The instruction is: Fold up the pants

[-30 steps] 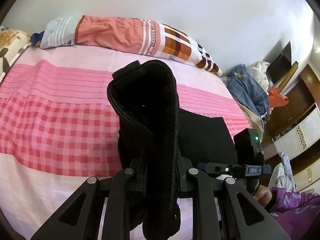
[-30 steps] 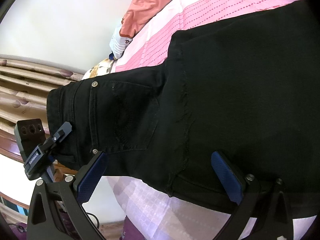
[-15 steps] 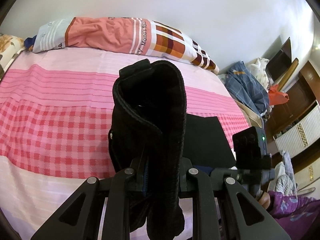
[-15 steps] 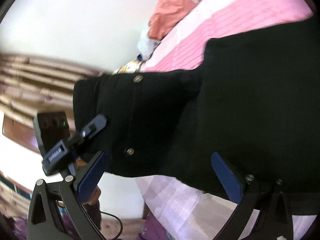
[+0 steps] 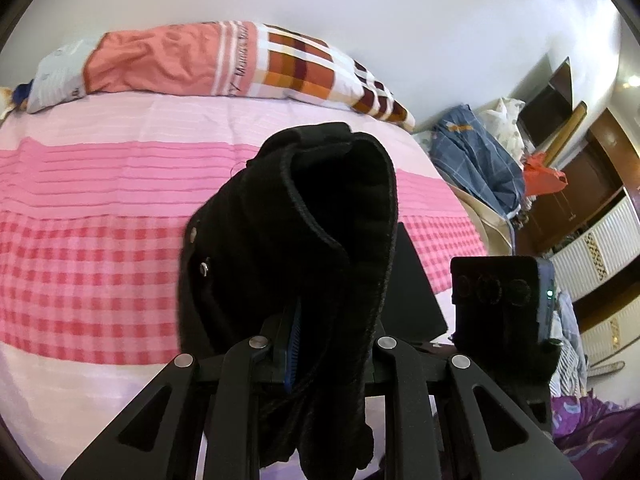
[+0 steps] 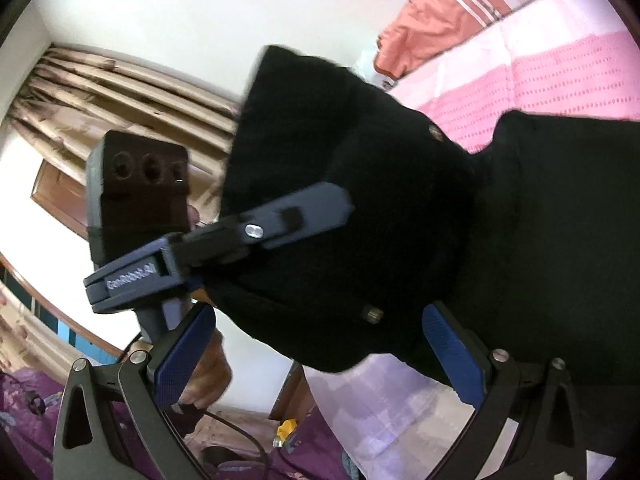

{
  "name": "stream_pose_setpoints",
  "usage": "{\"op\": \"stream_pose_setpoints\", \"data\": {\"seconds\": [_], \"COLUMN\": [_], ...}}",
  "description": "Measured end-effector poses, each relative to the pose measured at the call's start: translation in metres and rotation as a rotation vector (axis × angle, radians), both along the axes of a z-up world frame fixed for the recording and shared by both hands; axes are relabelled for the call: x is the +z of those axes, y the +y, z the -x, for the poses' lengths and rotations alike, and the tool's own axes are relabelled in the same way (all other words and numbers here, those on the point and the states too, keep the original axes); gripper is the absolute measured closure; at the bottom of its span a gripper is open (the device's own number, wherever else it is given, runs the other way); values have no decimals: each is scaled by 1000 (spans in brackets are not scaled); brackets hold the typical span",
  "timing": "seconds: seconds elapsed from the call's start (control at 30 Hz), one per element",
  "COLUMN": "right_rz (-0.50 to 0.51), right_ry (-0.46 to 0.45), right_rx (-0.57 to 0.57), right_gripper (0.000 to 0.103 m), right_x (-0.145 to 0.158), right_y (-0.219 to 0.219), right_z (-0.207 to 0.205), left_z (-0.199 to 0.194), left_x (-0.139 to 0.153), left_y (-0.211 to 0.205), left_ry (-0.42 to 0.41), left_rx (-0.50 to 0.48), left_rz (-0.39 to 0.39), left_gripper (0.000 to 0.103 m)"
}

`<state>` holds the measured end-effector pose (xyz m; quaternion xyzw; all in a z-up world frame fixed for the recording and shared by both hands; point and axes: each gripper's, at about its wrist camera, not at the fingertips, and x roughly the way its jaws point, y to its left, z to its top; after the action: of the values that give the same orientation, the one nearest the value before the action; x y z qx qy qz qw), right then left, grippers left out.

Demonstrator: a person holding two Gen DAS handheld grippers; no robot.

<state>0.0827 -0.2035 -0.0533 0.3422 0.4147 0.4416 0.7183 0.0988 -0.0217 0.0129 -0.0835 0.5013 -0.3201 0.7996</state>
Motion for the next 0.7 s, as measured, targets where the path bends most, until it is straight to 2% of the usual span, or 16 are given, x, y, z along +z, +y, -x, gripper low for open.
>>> {"op": "stream_pose_setpoints", "data": {"seconds": [0.2, 0.33, 0.43, 0.53, 0.63, 0.7], "right_rz": [10, 8, 13, 4, 43, 14], "right_ry": [-41, -26, -25, -20, 48, 85], "right_rx": [-27, -66, -96, -115, -136, -151], "right_gripper": [0, 0, 0, 0, 0, 0], "right_x": [5, -1, -3, -7, -21, -33], "right_y": [-25, -49, -65, -77, -86, -91], "right_z": [2, 8, 10, 10, 6, 5], "left_z": [-3, -9, -11, -14, -17, -20], "left_x": [-11, -18, -25, -29, -23, -13], "left_y": [-45, -69, -85, -95, -99, -103], "left_ry": [46, 73, 84, 105, 111, 60], "left_rx": [-62, -90, -123, -144, -164, -156], "left_rz": [10, 14, -9, 14, 96, 84], "left_gripper": [83, 82, 78, 67, 65, 65]}}
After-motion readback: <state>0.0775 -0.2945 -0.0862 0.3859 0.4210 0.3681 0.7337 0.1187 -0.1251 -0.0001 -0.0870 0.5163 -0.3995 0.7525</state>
